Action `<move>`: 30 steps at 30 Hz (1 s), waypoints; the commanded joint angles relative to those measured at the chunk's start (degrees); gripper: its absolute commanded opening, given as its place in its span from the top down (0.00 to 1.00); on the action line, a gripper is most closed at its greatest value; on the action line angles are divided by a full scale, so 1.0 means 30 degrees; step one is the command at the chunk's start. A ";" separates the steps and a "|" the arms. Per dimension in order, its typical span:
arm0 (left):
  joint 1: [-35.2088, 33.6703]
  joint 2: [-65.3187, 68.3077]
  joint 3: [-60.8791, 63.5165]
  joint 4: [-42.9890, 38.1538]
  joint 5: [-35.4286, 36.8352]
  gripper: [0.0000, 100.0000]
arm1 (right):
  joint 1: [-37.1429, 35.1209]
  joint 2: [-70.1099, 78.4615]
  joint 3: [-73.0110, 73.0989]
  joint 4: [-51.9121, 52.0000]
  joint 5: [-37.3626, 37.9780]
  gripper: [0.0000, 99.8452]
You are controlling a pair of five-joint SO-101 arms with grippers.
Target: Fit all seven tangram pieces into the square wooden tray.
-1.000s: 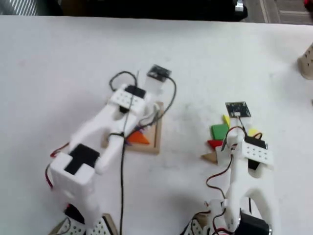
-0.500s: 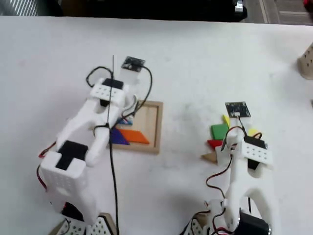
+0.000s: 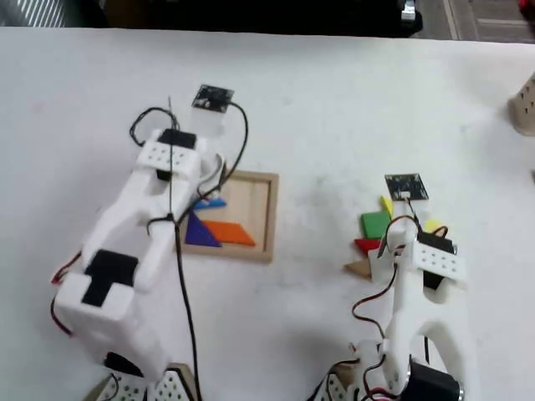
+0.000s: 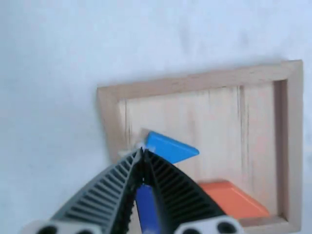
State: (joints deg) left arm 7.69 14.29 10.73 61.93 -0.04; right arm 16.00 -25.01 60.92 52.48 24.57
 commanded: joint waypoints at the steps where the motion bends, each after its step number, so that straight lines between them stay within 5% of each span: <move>1: -0.0073 -0.2799 0.1143 0.0264 -0.0205 0.98 | -0.0337 0.0190 -0.0440 -0.0396 0.0205 0.96; 12: 0.0982 -0.2564 0.4190 0.0322 -0.1582 0.98 | -0.0396 0.0190 -0.0410 -0.0396 0.0205 0.96; 30: -0.1245 0.2505 -0.1407 0.0322 -0.0586 0.98 | -0.0337 0.0161 -0.0264 -0.0366 0.0205 0.96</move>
State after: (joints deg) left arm 5.93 21.32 10.81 62.46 -2.33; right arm 15.91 -25.01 60.92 52.48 24.57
